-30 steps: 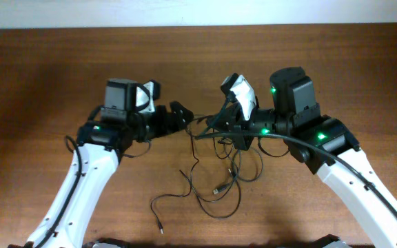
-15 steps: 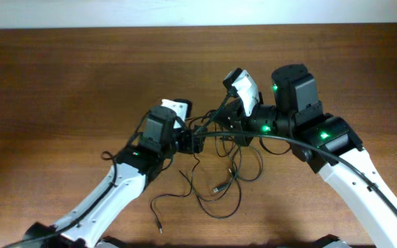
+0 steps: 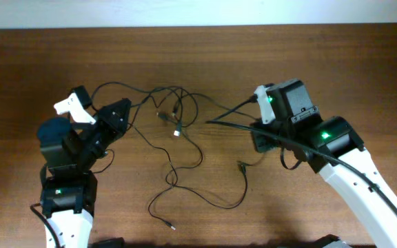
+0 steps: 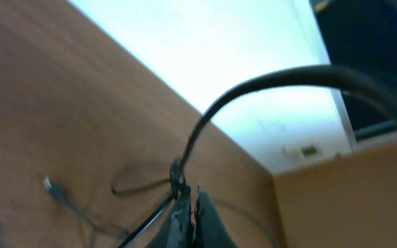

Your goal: Untangle cables

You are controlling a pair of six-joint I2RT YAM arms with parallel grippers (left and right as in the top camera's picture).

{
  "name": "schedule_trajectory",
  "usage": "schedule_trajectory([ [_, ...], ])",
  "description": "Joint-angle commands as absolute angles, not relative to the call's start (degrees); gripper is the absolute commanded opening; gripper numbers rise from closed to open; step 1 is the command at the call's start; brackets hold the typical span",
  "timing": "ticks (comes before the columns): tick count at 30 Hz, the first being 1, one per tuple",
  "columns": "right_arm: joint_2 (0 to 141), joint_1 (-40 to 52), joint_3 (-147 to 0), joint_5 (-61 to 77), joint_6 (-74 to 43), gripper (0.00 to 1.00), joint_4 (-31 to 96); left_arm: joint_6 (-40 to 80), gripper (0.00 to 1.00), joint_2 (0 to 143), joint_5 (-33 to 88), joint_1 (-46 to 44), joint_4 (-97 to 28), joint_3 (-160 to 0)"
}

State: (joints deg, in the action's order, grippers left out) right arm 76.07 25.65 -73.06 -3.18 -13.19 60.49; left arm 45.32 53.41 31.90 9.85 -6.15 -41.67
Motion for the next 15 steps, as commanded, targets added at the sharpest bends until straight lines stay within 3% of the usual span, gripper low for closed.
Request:
schedule_trajectory([
  [1,75.57,17.91,-73.41,-31.38,-34.39,0.04,69.38,49.91,0.0,53.28,32.34,19.31,4.73,-42.59],
  [4,75.57,0.8,-73.41,-30.65,-36.51,0.04,70.5,54.83,0.0,53.28,32.99,31.29,12.86,-42.59],
  [6,75.59,-9.06,-73.41,-30.44,-36.51,0.04,70.17,54.81,0.0,53.8,28.32,38.83,8.43,-42.59],
  [9,75.64,-20.1,-73.41,-18.28,-32.75,0.04,68.05,54.06,0.0,58.02,26.48,44.8,0.1,-42.59],
  [13,75.64,-18.0,-73.38,16.05,-9.1,0.04,63.51,43.24,0.0,68.55,49.1,38.17,-1.69,-42.59],
  [15,75.64,-13.63,-73.28,22.94,-4.69,0.04,67.66,40.18,0.0,71.22,52.82,31.77,-4.97,-42.57],
])
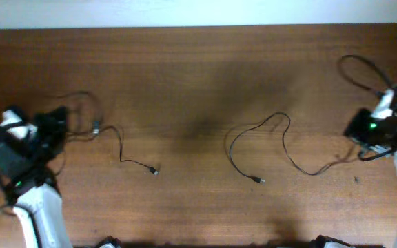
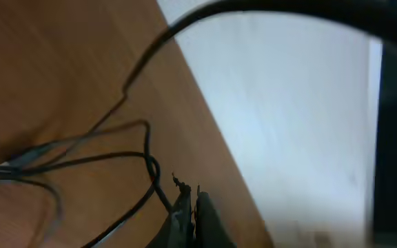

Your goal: Untangle cables

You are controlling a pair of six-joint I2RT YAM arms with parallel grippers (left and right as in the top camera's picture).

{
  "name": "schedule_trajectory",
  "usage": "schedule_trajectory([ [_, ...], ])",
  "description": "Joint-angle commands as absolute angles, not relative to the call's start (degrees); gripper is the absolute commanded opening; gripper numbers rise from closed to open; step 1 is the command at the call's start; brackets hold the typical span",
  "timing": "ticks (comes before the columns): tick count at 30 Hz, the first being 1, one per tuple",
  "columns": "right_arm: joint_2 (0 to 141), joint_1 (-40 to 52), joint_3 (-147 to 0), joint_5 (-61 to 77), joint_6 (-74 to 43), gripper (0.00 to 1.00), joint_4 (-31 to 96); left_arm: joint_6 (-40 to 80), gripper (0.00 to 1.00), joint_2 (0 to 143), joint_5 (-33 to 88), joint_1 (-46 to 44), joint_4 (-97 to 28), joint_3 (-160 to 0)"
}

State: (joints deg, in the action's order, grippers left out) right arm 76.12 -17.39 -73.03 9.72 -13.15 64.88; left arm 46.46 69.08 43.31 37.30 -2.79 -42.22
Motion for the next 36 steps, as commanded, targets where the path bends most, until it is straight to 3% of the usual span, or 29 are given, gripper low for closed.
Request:
schedule_trajectory([
  [1,75.64,-10.2,-73.17,22.92,-4.69,0.04,68.79,37.52,0.0,71.57,52.95,27.09,-7.7,-42.57],
  [3,75.77,-3.84,-71.64,22.9,-4.78,0.04,66.72,32.38,0.0,71.57,52.47,18.76,-9.61,-42.57],
  [7,80.44,2.76,-68.62,21.96,-4.86,0.05,60.97,29.04,0.0,71.57,27.05,3.18,-20.93,-42.57],
  [8,82.35,3.25,-68.49,20.6,-4.82,0.09,59.94,29.04,0.01,71.57,25.52,0.8,-22.9,-42.39],
  [11,89.41,5.52,-68.4,21.02,-4.89,0.09,58.63,29.06,0.06,71.68,24.93,-4.51,-24.32,-42.26],
  [12,91.5,6.92,-68.4,20.99,-4.89,0.15,58.48,29.06,0.07,71.68,23.33,-5.5,-24.32,-42.26],
  [13,93.65,8.56,-68.4,20.99,-4.91,0.31,58.37,29.08,0.08,71.72,22.04,-6.17,-24.32,-42.26],
  [14,96.38,10.63,-68.4,20.95,-5.13,0.55,57.93,29.26,0.09,71.72,22.0,-6.52,-24.32,-42.26],
  [16,101.95,13.61,-68.4,14.22,-12.67,0.7,54.76,29.23,0.11,71.75,22.0,-6.61,-24.34,-42.26],
  [18,106.0,14.72,-68.4,8.34,-17.06,0.76,50.87,29.26,0.17,71.75,22.02,-6.61,-24.36,-42.26],
  [20,107.87,14.72,-68.4,5.8,-19.51,0.84,50.26,29.23,0.29,71.75,22.0,-6.61,-25.02,-42.26],
  [21,108.07,14.72,-68.4,4.03,-20.03,0.84,50.09,29.23,0.32,71.75,22.0,-6.61,-25.43,-42.26],
  [22,108.05,14.68,-68.42,3.77,-19.97,0.75,49.91,29.23,0.35,71.75,21.98,-6.61,-25.65,-42.26],
  [23,108.03,14.48,-68.6,0.23,-19.57,0.76,50.04,29.23,0.36,71.79,22.0,-6.61,-25.67,-42.26],
  [25,108.05,14.06,-68.55,-3.38,-19.55,0.88,50.02,29.23,0.36,71.79,22.0,-6.61,-25.98,-42.26],
  [26,108.16,14.24,-68.23,-3.27,-19.55,0.86,49.25,29.23,0.38,71.79,21.91,-6.61,-26.2,-42.26],
  [27,108.16,14.41,-67.18,-3.27,-18.68,0.74,47.4,29.23,0.45,71.79,21.06,-6.61,-26.22,-42.26],
  [30,108.16,14.22,-61.08,-3.09,-18.68,0.43,40.97,29.23,0.77,71.79,20.53,-6.61,-26.74,-42.26],
  [32,108.16,14.22,-56.86,-2.87,-18.65,0.34,36.32,29.23,0.91,71.79,20.53,-6.61,-27.38,-42.26],
  [33,108.16,14.06,-55.37,-2.98,-17.3,0.15,34.39,29.23,0.99,71.79,20.53,-6.61,-27.57,-42.26],
  [34,108.16,12.99,-55.22,-5.43,-16.78,0.04,32.34,29.23,0.99,71.79,20.53,-6.61,-27.99,-42.26],
  [36,108.14,6.76,-56.8,-11.25,-16.78,0.04,27.03,29.21,0.99,71.79,20.51,-6.61,-29.43,-42.26],
])
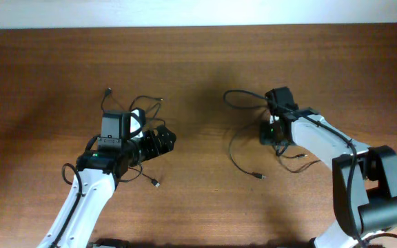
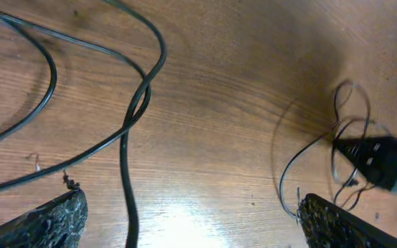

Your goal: Untangle cables

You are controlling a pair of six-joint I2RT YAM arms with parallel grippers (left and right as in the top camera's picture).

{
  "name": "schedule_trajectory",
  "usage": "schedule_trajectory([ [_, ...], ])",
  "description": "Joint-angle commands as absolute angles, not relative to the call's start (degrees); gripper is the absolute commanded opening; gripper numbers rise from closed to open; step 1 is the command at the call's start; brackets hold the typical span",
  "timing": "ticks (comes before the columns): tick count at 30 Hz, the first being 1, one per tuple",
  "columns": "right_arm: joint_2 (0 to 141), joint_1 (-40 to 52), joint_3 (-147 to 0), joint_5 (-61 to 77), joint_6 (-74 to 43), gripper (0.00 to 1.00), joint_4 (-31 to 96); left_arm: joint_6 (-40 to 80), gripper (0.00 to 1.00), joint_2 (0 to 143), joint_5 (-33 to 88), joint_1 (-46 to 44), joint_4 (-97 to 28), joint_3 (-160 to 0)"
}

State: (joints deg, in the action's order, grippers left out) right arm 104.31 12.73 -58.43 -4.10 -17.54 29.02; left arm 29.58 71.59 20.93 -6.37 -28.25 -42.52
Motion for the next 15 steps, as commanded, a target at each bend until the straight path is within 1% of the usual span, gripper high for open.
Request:
schedule_trajectory([
  [1,108.16,0.47,-58.7,-12.73,-15.97,0.04,25.28,29.21,0.99,71.79,20.51,-6.61,-29.8,-42.26],
  [2,108.16,-3.22,-59.44,-12.73,-14.33,0.04,24.08,29.21,0.99,71.79,20.51,-6.61,-29.8,-42.26],
  [5,108.16,-22.46,-61.14,-12.8,-1.48,0.04,15.25,29.21,0.99,71.79,20.51,-6.61,-29.82,-42.26],
  [7,108.16,-34.76,-62.87,-15.03,-0.8,0.04,7.22,29.21,0.99,71.79,20.53,-6.61,-29.82,-42.26],
  [8,108.16,-38.33,-65.12,-14.76,0.45,0.04,5.85,29.21,0.99,71.79,20.51,-6.61,-29.82,-42.26],
  [9,108.16,-42.96,-71.55,-13.54,5.15,0.04,6.09,29.23,0.99,71.79,20.25,-6.61,-29.8,-42.26],
  [11,107.98,-45.36,-78.76,-13.8,5.41,0.04,8.99,29.21,0.99,71.79,19.66,-6.61,-29.63,-42.26],
  [13,106.76,-45.82,-86.72,-13.85,6.79,0.04,12.47,29.21,0.99,71.79,19.66,-6.61,-29.63,-42.26],
  [15,105.03,-45.78,-94.48,-19.62,6.9,0.04,17.37,29.21,0.99,71.79,19.64,-6.61,-29.63,-42.26],
])
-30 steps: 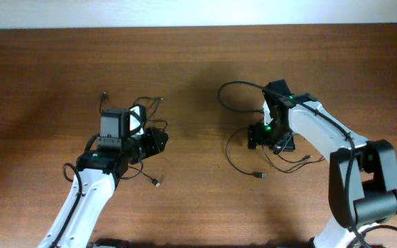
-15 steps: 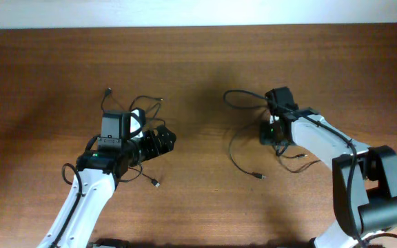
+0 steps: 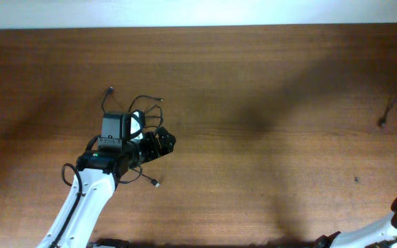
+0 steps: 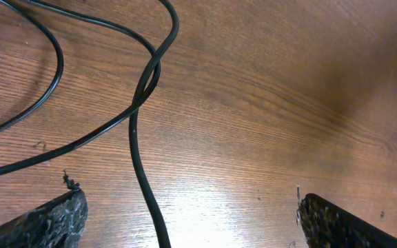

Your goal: Untangle cables

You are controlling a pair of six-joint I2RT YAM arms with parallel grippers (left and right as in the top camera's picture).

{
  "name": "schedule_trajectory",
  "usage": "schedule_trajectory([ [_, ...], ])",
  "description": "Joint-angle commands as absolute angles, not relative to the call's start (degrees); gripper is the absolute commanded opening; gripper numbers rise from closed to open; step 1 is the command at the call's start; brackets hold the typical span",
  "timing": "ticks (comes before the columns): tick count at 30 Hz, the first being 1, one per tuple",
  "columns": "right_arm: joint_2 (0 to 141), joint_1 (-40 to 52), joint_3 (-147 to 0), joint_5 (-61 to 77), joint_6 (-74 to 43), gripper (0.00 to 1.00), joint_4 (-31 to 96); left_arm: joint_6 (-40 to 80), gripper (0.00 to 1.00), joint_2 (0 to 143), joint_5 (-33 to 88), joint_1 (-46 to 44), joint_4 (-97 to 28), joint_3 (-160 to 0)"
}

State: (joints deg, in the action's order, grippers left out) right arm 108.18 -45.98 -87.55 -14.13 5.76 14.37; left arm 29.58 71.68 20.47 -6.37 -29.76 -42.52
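One black cable (image 3: pixel 135 118) lies bunched at the left of the wooden table, with one plug (image 3: pixel 110 89) at the far side and another plug (image 3: pixel 156 183) at the near side. My left gripper (image 3: pixel 165 143) rests low beside this bunch, open. In the left wrist view the left gripper (image 4: pixel 189 202) stands wide open, and a strand of the cable (image 4: pixel 142 172) runs across the wood between its fingers (image 4: pixel 50 220) without touching them. A short piece of a second cable (image 3: pixel 387 110) shows at the table's far right edge. My right gripper is out of view.
The brown wooden table (image 3: pixel 253 83) fills the overhead view, with a pale wall strip along its far edge. Only a bit of the right arm shows at the bottom right corner.
The right arm and the cable it was at in the table's middle right are gone from there. A cable end now shows at the far right edge. My left gripper stays open by its bunch.
Both grippers were at one tangle of cables in the middle, the left shut on a strand. Then the arms stood far apart, each with a separate cable. Later the left was open by its bunch, the right at the second cable. Now that cable lies far right.
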Motion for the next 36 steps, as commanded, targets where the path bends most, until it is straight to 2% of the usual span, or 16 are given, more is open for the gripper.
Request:
schedule_trajectory([
  [1,104.71,-45.82,-97.01,-28.4,6.9,0.04,19.49,29.21,0.99,71.79,19.44,-6.61,-29.63,-42.26],
  [5,101.71,-45.82,-97.8,-48.23,6.72,0.04,24.75,29.21,0.99,71.79,11.62,-6.61,-29.65,-42.26],
  [8,102.56,-46.0,-95.83,-32.34,-2.46,0.06,40.07,29.21,0.99,71.79,9.56,-6.61,-29.63,-42.26],
  [11,105.45,-46.11,-89.17,-24.08,-5.02,0.29,41.17,29.21,0.99,71.79,9.58,-6.61,-29.65,-42.26],
  [13,105.43,-46.09,-88.07,-23.66,-14.55,0.58,41.01,29.26,0.99,71.77,9.82,-6.61,-28.93,-42.26],
  [15,103.83,-44.86,-88.09,-20.4,-15.59,0.79,40.73,29.26,0.99,71.77,21.47,-6.61,-21.58,-42.26],
  [16,102.8,-43.83,-88.18,-19.42,-16.51,0.97,40.53,29.26,0.88,71.77,31.24,-6.61,-13.39,-42.26],
  [17,101.75,-42.89,-88.18,-18.94,-17.93,0.97,40.56,29.34,0.52,71.77,36.32,-6.61,-8.34,-42.26],
  [19,98.61,-39.4,-88.18,-15.97,-18.96,0.97,40.73,43.0,0.1,71.77,44.6,-6.61,9.56,-42.3],
  [20,96.86,-36.71,-88.18,-14.41,-19.16,0.97,41.69,49.84,0.03,71.77,47.05,-6.61,19.4,-42.3],
  [23,94.85,-29.61,-88.18,3.16,-19.14,1.0,44.71,61.23,0.0,71.77,56.27,-6.61,62.57,-42.54],
  [24,94.85,-27.97,-88.18,14.7,-19.14,1.0,46.02,62.13,0.0,71.77,55.4,-6.61,66.39,-43.05],
  [25,94.87,-25.58,-88.18,29.67,-17.39,1.0,48.88,62.06,0.0,71.77,52.34,-6.61,64.97,-43.66],
  [27,94.87,-20.49,-88.18,40.45,-11.4,1.0,53.52,58.17,0.0,71.77,47.31,-6.48,57.1,-43.66],
  [31,94.96,-3.18,-88.16,38.89,-5.74,0.99,63.29,51.31,0.0,71.75,31.09,-3.88,42.09,-43.68],
  [36,94.98,14.39,-86.7,26.0,-5.98,0.99,64.79,45.3,0.0,70.35,21.58,13.34,24.21,-43.68],
])
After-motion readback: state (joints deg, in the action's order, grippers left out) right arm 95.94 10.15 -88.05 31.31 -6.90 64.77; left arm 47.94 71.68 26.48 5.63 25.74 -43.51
